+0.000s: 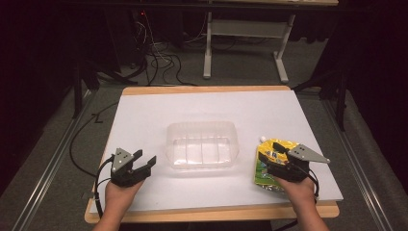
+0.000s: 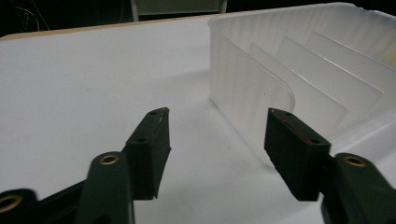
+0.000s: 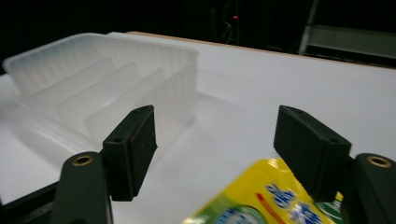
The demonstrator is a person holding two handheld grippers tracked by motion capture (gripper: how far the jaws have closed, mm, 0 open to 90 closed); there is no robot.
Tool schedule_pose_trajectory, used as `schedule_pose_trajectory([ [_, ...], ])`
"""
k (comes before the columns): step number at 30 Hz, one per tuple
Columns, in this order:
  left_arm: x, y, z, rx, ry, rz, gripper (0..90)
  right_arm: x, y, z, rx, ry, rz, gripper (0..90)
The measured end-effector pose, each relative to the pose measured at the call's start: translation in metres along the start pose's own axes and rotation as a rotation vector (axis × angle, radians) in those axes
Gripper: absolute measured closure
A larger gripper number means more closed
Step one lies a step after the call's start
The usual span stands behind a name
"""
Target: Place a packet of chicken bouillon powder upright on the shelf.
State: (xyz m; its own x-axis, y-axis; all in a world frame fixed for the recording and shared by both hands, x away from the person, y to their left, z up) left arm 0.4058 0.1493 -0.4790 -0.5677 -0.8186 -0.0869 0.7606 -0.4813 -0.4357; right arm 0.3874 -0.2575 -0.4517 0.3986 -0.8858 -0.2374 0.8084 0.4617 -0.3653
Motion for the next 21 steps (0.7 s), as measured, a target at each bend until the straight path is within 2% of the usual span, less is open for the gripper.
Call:
schedule_pose_trajectory([
  [2, -0.001, 0.001, -0.001, -0.009, 0.008, 0.007, 48.0, 0.005, -0.002, 0.000, 0.002, 0.000, -0.019, 31.7],
  [3, -0.002, 0.004, 0.000, -0.011, 0.002, 0.009, 49.6, 0.016, -0.008, -0.002, -0.001, 0.014, -0.047, 34.5],
  [8, -0.001, 0.013, 0.004, -0.014, 0.007, 0.020, 59.4, 0.040, -0.028, -0.010, -0.011, 0.058, -0.125, 42.0],
  [9, 0.000, 0.015, 0.008, -0.001, 0.008, 0.029, 61.8, 0.045, -0.033, -0.013, -0.018, 0.065, -0.137, 44.1],
  [11, 0.000, 0.016, 0.010, 0.006, 0.009, 0.034, 61.5, 0.054, -0.042, -0.018, -0.029, 0.086, -0.166, 48.2],
  [12, 0.000, 0.017, 0.013, 0.019, 0.009, 0.038, 61.5, 0.054, -0.042, -0.018, -0.029, 0.086, -0.166, 48.2],
  [13, 0.001, 0.017, 0.014, 0.024, 0.007, 0.035, 59.4, 0.063, -0.050, -0.025, -0.045, 0.110, -0.183, 55.3],
  [18, -0.004, 0.027, 0.021, 0.036, -0.009, 0.051, 56.0, 0.082, -0.062, -0.052, -0.133, 0.168, -0.225, 76.1],
  [19, -0.004, 0.027, 0.021, 0.036, -0.009, 0.051, 55.4, 0.082, -0.062, -0.052, -0.133, 0.168, -0.225, 76.1],
  [20, -0.006, 0.030, 0.024, 0.042, -0.017, 0.059, 54.9, 0.089, -0.067, -0.062, -0.165, 0.181, -0.263, 89.4],
  [21, -0.006, 0.030, 0.024, 0.042, -0.017, 0.059, 54.9, 0.092, -0.070, -0.067, -0.184, 0.189, -0.276, 90.0],
])
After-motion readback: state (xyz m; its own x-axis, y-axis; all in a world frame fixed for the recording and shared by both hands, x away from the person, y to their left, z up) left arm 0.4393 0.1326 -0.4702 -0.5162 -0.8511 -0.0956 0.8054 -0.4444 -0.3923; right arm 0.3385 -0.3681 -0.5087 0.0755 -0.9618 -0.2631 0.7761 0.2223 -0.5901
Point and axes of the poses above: each handheld gripper's, and its own axes: y roughly forward along the jaws, z roughly out of its top, x roughly to its right, the point moved 9 cm from there along y, roughly forward along the jaws, and after that the axes turned 11 degrees about y, right-handed, at the moved point
